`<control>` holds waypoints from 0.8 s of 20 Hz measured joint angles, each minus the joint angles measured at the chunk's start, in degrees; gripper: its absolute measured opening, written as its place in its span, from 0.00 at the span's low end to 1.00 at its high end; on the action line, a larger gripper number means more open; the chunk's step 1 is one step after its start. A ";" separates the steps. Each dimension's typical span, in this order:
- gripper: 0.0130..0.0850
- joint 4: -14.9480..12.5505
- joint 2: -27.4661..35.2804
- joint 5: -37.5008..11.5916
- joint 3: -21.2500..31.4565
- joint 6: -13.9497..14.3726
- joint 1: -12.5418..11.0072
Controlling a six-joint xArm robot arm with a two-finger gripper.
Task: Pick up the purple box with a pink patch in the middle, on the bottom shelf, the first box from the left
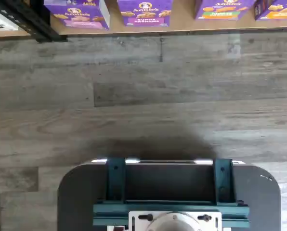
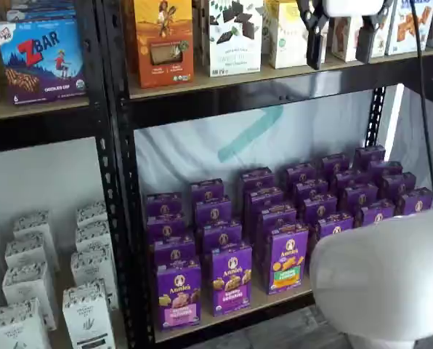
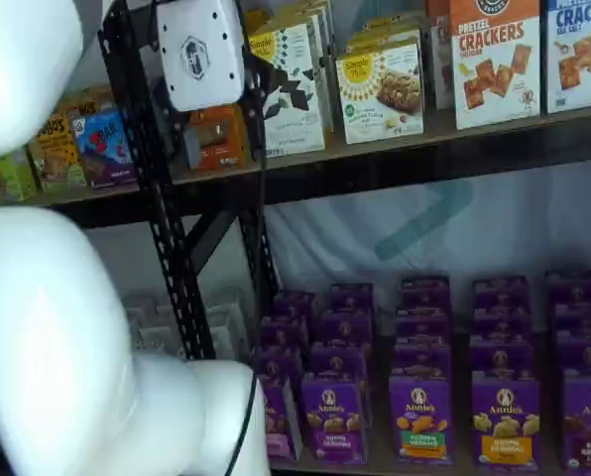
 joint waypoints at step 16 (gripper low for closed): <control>1.00 0.99 -1.69 -4.42 4.78 0.52 0.26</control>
